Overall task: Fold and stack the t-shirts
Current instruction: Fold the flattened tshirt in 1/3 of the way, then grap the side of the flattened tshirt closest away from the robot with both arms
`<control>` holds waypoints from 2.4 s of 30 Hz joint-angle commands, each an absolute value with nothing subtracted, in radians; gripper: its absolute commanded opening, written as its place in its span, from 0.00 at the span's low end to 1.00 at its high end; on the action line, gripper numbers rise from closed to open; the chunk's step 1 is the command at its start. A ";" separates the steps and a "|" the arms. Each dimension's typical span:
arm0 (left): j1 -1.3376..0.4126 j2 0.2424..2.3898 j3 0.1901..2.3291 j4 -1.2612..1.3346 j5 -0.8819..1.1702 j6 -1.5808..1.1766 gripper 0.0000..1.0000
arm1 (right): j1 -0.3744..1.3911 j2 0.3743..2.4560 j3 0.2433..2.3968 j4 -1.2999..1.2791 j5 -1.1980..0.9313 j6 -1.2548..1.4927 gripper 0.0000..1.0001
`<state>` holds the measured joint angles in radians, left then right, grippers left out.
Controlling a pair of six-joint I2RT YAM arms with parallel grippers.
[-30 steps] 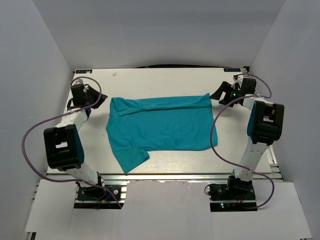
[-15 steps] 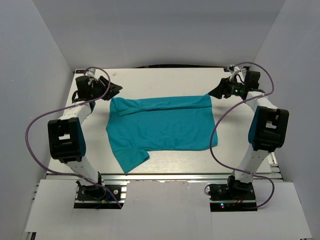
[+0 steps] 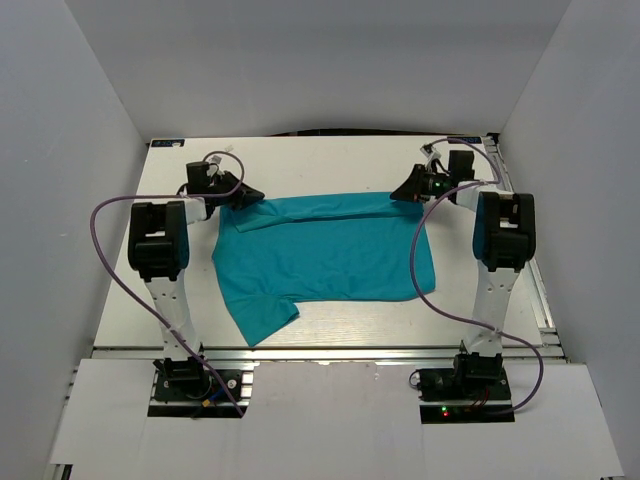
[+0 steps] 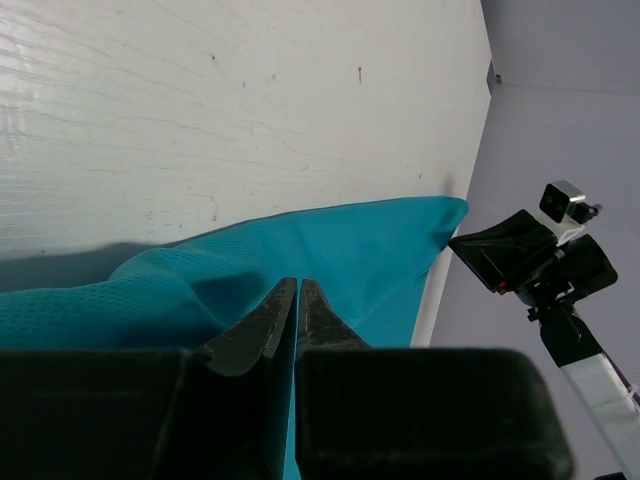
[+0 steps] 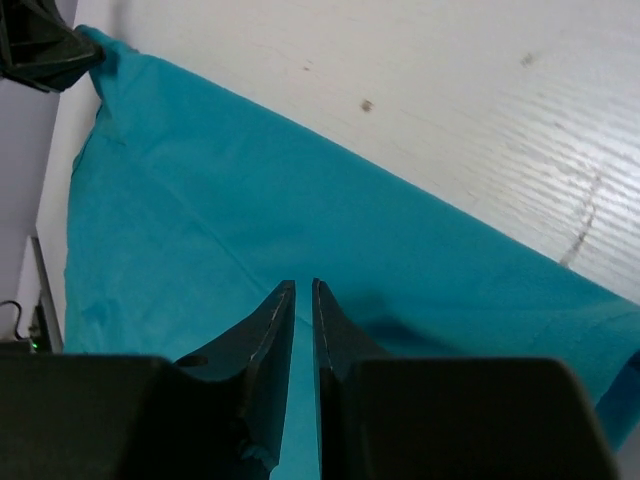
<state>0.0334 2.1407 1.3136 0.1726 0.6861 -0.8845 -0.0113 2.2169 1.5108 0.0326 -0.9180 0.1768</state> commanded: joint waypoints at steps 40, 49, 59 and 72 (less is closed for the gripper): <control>0.069 1.589 1.208 -0.150 0.576 -0.713 0.56 | -0.048 1.906 1.562 -0.545 -1.028 -0.379 0.56; 0.071 1.068 0.810 -0.684 0.345 -0.661 0.23 | -0.046 1.459 1.097 -0.828 -0.844 -1.266 0.90; 0.069 0.965 0.606 -0.821 0.276 -0.744 0.39 | -0.046 1.263 0.790 -0.908 -0.701 -1.707 0.86; 0.022 1.195 0.630 -0.784 0.126 -0.804 0.41 | -0.046 1.239 0.733 -0.735 -0.683 -1.503 0.82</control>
<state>0.0395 1.1881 0.6010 -0.8001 0.1780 -0.7773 -0.0460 1.2636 0.7357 -0.7742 -0.6754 -1.5452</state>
